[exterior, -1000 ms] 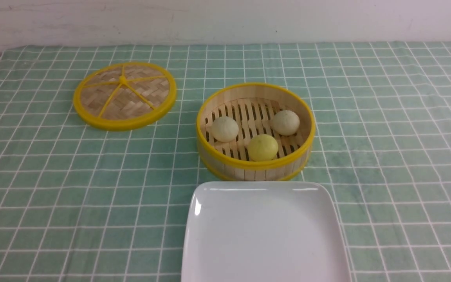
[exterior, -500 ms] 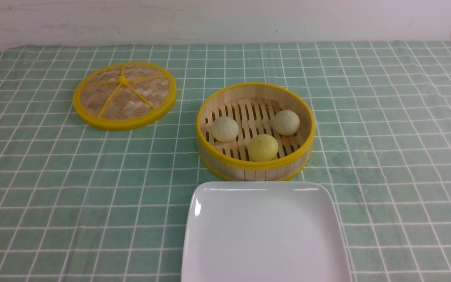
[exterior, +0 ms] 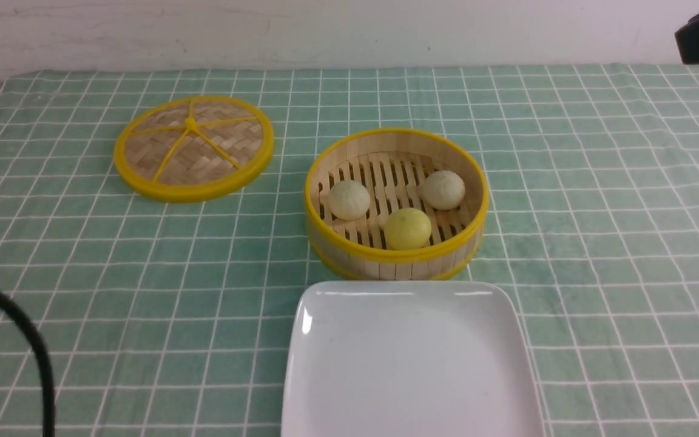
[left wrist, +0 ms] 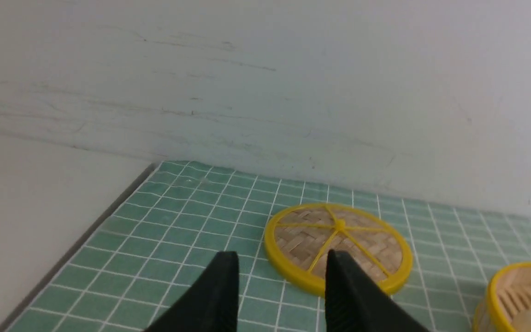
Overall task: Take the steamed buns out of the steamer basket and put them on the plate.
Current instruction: Use the right arm to grab the steamed stuffed bun that is closest to it
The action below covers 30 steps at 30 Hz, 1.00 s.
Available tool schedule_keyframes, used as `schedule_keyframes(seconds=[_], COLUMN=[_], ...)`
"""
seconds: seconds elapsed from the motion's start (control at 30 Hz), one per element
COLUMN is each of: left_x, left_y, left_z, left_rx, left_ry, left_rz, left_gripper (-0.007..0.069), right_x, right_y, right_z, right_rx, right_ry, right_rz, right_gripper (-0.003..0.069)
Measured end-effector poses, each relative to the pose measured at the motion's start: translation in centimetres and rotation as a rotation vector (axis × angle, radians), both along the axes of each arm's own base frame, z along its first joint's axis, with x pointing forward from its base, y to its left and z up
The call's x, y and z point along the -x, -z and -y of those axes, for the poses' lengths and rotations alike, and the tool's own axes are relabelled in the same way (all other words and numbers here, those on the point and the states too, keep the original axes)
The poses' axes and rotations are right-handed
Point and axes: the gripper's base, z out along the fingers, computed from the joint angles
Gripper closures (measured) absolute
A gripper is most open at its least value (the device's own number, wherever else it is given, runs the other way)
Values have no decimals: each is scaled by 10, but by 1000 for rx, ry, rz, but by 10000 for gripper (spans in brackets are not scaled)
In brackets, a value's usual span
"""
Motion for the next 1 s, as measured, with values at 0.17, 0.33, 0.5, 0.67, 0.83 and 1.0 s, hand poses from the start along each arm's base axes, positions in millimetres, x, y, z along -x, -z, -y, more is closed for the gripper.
schedule_keyframes(seconds=[0.17,0.33,0.5,0.67,0.83,1.0], left_x=[-19,-37,-65,-88,-105,-117], left_y=[-10,-24,-26,-22,-12,1], left_z=[4,12,26,38,42,44], left_rx=[-107,-10,-21,-4,82,92], left_ry=[72,174,370,539,612,648], left_rz=[-42,-67,-196,-257,-312,-399], left_gripper=[330,330,330,330,330,330], right_x=[1,-2,-20,-55,-98,-143], right_y=[-2,-2,13,30,42,65], right_z=[-2,-7,-26,-49,-68,-94], right_rx=[-25,-69,-32,75,221,303], right_ry=[-9,-35,-106,-121,-63,-41], right_rz=[2,-5,-63,-148,-183,-194], right_gripper=[418,418,418,418,418,418])
